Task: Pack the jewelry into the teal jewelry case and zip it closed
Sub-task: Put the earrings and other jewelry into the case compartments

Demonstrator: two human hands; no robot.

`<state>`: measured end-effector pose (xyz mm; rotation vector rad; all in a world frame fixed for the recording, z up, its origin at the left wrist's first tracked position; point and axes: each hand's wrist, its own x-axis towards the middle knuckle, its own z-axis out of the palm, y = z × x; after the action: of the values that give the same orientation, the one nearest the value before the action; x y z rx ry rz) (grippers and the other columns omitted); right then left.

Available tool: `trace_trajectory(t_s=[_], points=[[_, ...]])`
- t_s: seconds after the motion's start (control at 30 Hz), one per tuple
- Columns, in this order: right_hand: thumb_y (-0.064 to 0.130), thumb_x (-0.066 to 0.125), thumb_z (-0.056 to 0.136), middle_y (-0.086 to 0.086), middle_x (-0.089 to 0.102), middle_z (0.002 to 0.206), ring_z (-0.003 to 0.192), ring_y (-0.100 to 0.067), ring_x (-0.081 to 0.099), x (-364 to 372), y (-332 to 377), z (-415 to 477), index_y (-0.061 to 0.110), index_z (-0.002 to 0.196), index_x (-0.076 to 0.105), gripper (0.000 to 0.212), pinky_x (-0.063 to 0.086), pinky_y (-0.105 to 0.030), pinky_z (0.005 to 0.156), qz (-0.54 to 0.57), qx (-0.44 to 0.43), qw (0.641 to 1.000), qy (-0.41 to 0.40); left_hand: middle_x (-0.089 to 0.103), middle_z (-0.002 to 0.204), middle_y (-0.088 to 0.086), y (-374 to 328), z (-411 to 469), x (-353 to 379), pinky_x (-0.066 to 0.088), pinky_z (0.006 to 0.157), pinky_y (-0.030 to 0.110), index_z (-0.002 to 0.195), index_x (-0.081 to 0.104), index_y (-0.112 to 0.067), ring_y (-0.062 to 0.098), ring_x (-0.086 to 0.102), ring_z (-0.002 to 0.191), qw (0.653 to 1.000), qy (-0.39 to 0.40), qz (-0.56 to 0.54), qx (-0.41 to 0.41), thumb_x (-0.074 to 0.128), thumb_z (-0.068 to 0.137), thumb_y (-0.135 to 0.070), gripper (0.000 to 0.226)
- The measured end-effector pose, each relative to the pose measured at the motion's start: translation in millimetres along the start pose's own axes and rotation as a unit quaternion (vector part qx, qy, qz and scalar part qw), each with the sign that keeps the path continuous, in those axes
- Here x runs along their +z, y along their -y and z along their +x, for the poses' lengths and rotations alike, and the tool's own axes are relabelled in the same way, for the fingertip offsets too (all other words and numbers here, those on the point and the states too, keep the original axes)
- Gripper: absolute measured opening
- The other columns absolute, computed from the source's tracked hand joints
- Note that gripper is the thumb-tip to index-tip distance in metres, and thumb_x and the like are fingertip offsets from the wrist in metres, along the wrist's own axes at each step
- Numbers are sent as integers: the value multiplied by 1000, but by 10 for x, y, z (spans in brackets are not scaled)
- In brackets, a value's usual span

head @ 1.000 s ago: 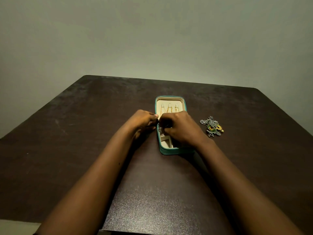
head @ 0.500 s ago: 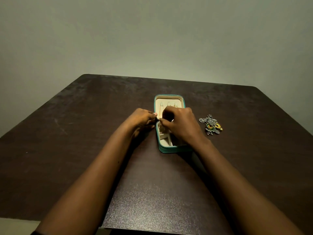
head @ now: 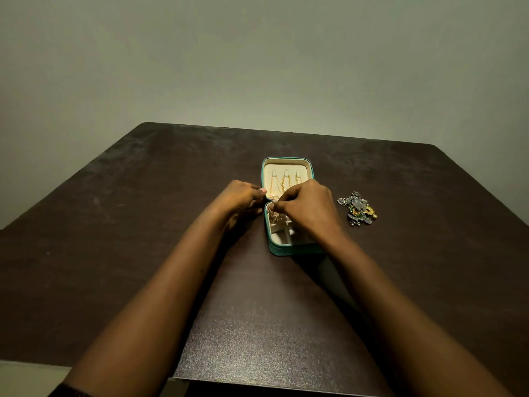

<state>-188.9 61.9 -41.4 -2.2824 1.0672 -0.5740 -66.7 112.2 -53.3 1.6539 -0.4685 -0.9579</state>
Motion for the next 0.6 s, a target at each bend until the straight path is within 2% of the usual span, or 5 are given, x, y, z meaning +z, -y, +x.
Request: trace_trajectory(t_s=[0.2, 0.27, 0.37, 0.53, 0.6], points=[[18, 60, 90, -3, 66, 117, 110, -13, 57, -46, -22, 6, 16, 108, 71, 21, 31, -10, 71, -3, -31, 999, 21, 60, 82, 6, -18, -32, 7, 51, 68, 23, 119, 57, 4, 12, 58, 74, 1000, 1, 25, 7, 50, 94, -4, 27], [19, 62, 89, -4, 66, 115, 110, -14, 57, -8, -15, 5, 16, 108, 71, 22, 35, -12, 73, -22, -47, 998, 45, 60, 81, 5, -15, -38, 6, 51, 68, 23, 119, 57, 4, 12, 59, 74, 1000, 1, 29, 9, 51, 93, -3, 27], [20, 67, 84, -8, 69, 110, 109, -20, 60, 51, -32, 12, 16, 104, 73, 21, 48, -26, 85, -50, -44, 996, 64, 61, 81, 7, 1, -39, 10, 51, 72, 25, 120, 56, 7, 13, 60, 74, 1000, 0, 26, 15, 52, 92, -2, 29], [18, 68, 82, -9, 68, 113, 112, -20, 57, 64, -49, 3, 16, 104, 73, 22, 46, -24, 85, -59, -43, 995, 66, 64, 103, 16, 6, -62, 27, 51, 73, 24, 121, 55, 8, 13, 60, 73, 999, 2, 35, 26, 53, 92, -1, 31], [17, 69, 82, -8, 69, 112, 110, -19, 58, 67, -44, -3, 16, 102, 73, 21, 46, -25, 84, -53, -41, 996, 63, 63, 105, 16, 3, -68, 35, 51, 71, 23, 121, 55, 7, 12, 60, 73, 999, 1, 41, 27, 53, 92, -2, 31]])
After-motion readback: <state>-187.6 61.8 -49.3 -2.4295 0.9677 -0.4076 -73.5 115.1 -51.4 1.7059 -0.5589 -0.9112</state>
